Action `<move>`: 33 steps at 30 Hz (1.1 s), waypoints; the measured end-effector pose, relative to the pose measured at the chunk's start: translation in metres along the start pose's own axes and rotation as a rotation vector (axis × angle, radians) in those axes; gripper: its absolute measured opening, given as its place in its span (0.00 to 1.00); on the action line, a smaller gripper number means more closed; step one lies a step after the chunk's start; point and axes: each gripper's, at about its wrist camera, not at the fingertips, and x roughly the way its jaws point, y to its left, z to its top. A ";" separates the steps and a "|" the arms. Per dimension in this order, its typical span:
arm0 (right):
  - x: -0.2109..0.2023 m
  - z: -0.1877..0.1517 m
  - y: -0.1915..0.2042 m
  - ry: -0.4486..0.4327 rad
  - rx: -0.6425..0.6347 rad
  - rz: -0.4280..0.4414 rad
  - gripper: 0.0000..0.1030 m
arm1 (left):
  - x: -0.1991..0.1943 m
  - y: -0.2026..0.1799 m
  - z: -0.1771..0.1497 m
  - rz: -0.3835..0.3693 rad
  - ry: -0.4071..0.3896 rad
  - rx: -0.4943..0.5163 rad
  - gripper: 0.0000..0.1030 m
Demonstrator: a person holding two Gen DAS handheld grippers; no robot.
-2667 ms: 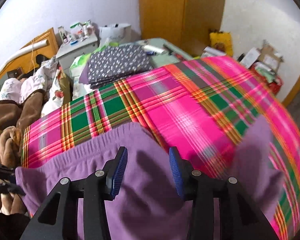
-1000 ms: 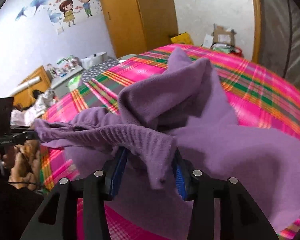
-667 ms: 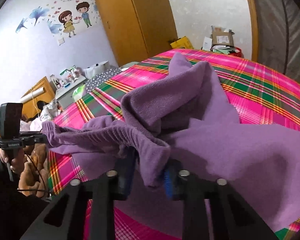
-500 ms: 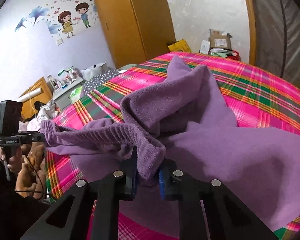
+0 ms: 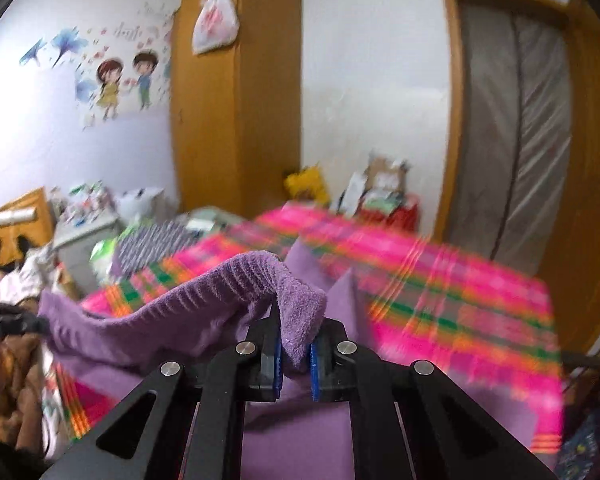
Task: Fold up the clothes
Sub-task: 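Raise the pants off the bed by the waistband with both tools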
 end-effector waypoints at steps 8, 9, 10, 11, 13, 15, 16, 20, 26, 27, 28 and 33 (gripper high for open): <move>-0.083 0.047 -0.042 -0.216 0.038 -0.282 0.09 | 0.016 -0.095 0.048 -0.143 -0.079 0.249 0.03; -0.096 0.051 -0.048 -0.239 0.045 -0.319 0.09 | 0.020 -0.106 0.051 -0.159 -0.081 0.275 0.03; -0.111 0.055 -0.054 -0.262 0.046 -0.364 0.09 | 0.025 -0.118 0.054 -0.169 -0.081 0.301 0.03; -0.123 0.060 -0.058 -0.280 0.044 -0.395 0.09 | 0.031 -0.132 0.056 -0.168 -0.076 0.327 0.03; -0.151 0.072 -0.062 -0.327 0.029 -0.451 0.09 | 0.038 -0.149 0.061 -0.163 -0.077 0.346 0.03; -0.179 0.087 -0.060 -0.384 0.005 -0.492 0.09 | 0.043 -0.163 0.066 -0.157 -0.085 0.351 0.03; -0.194 0.096 -0.056 -0.422 -0.013 -0.505 0.09 | 0.044 -0.167 0.069 -0.156 -0.098 0.344 0.03; -0.203 0.110 -0.029 -0.479 -0.101 -0.510 0.09 | 0.048 -0.162 0.064 -0.104 -0.112 0.319 0.03; -0.114 0.092 -0.031 -0.320 -0.088 -0.435 0.09 | 0.062 -0.118 0.046 0.069 -0.042 0.243 0.03; -0.100 0.089 -0.032 -0.300 -0.076 -0.414 0.09 | 0.062 -0.110 0.043 0.098 -0.039 0.231 0.03; -0.086 0.086 -0.033 -0.281 -0.065 -0.394 0.09 | 0.061 -0.101 0.041 0.126 -0.036 0.220 0.03; -0.031 0.085 -0.019 -0.235 -0.088 -0.333 0.09 | 0.054 -0.073 0.042 0.202 -0.041 0.177 0.03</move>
